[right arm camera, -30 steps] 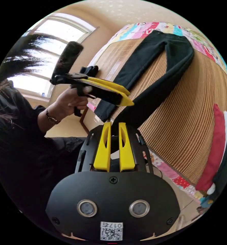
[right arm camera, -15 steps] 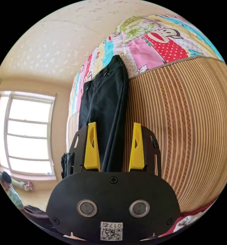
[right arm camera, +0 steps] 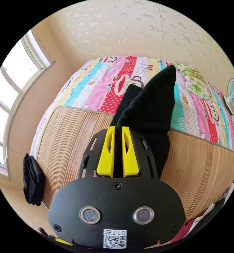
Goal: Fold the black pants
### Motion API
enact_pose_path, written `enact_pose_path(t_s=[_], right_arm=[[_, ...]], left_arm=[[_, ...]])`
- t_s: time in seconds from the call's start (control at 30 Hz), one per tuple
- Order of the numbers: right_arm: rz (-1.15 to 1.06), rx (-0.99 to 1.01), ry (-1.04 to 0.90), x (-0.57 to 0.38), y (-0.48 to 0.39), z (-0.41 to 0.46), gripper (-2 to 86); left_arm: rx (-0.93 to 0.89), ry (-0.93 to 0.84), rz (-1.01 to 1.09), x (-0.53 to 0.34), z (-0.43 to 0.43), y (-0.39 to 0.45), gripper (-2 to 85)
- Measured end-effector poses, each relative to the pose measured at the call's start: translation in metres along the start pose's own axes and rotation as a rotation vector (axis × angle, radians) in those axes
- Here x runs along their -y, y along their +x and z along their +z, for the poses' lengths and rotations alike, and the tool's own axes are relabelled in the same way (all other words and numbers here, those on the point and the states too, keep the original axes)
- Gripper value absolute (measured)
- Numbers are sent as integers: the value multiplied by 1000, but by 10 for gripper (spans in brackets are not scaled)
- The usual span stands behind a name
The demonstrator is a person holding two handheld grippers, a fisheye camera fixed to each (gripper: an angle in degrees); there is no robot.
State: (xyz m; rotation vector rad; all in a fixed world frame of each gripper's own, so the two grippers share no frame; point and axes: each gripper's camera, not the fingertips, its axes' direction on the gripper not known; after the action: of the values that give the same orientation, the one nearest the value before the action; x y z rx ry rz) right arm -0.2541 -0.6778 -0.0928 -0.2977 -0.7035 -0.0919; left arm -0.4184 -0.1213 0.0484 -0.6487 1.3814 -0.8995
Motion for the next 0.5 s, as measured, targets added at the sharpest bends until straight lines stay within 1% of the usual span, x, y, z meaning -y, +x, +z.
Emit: enact_pose_path(t_s=[0.07,0.13,0.2,0.23,0.3,0.33,0.4,0.47,0.5], right_arm=[[-5,-10,-34,-14,-10,16,52],[-6,7,-14,-43,-15,12,57],[-61,51,14,-106,-15,-9,73],[-64,54,17,-125,-13,-15,74],[-23,62,-10,-202,0,-32,80],[-1,74,-23,-220,4,-36,82],[94,188,-54,-284,15,-43,95],[145,293,-83,-316,17,-38,102],[196,337,-81,-326,21,-34,107]], left_arm=[[115,-22,-106,4,-19,-33,43],[137,14,-119,5,-38,-46,63],[154,11,-76,11,-48,-48,67],[171,-11,-48,20,-50,-46,79],[182,-51,12,36,-44,-39,104],[188,-74,57,47,-38,-33,116],[217,-130,123,62,-21,-25,116],[321,-296,153,76,11,-25,93],[338,-332,160,77,17,-25,85]])
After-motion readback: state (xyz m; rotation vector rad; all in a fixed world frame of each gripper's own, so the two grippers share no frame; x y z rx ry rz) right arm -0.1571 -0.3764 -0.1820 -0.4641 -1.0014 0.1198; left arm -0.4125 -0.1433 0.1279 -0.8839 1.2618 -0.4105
